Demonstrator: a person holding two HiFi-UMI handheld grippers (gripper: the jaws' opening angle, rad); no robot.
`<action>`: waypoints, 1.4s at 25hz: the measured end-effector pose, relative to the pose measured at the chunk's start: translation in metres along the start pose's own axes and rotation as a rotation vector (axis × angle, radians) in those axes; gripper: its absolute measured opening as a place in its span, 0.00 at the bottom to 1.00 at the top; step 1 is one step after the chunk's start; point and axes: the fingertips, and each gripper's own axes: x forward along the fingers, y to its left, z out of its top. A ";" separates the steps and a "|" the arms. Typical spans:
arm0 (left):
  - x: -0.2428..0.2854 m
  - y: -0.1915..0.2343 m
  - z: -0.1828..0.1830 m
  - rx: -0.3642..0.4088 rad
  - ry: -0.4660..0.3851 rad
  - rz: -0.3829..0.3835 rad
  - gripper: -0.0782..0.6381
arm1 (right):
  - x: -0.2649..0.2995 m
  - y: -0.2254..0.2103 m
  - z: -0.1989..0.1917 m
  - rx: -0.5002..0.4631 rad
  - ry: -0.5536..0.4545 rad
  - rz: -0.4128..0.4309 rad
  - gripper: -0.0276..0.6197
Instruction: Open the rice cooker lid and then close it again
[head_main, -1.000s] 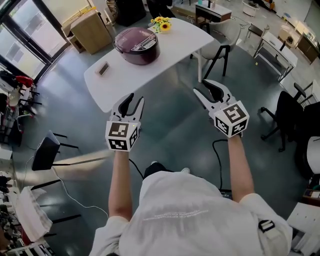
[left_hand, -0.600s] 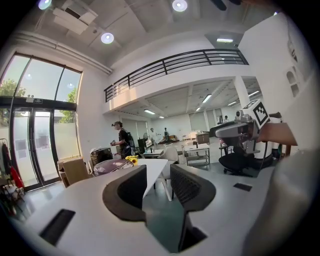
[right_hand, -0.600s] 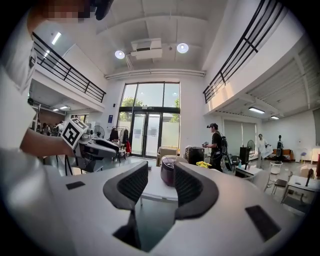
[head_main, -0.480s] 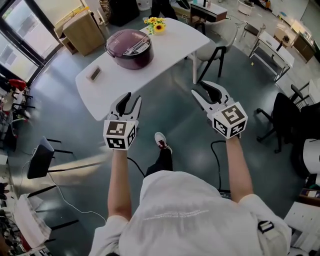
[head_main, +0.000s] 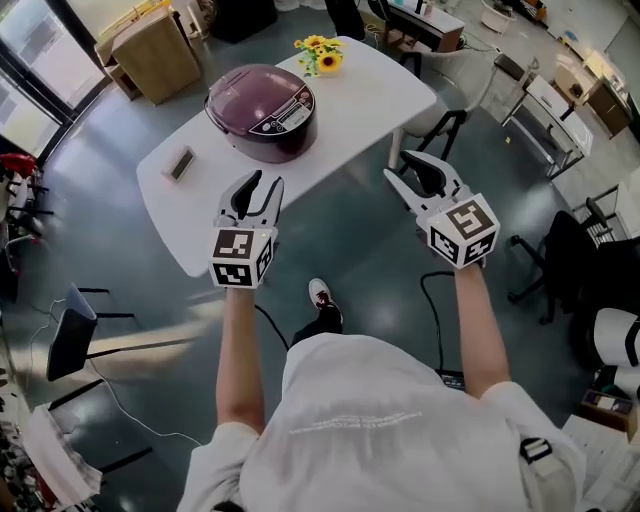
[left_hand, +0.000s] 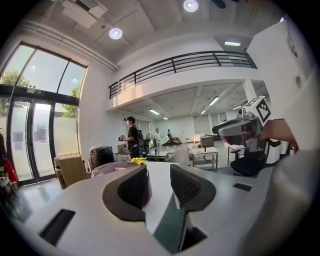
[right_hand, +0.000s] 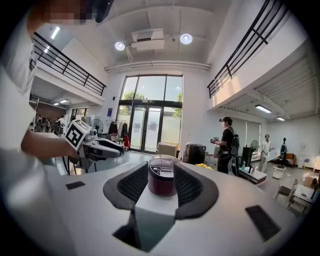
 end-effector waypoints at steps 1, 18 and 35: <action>0.009 0.011 -0.001 -0.003 0.005 0.001 0.33 | 0.015 -0.004 0.002 0.002 0.005 0.005 0.29; 0.114 0.110 -0.031 -0.060 0.086 -0.013 0.33 | 0.159 -0.053 -0.013 0.026 0.091 0.051 0.29; 0.208 0.087 -0.054 0.017 0.295 -0.059 0.33 | 0.205 -0.108 -0.052 0.037 0.149 0.209 0.28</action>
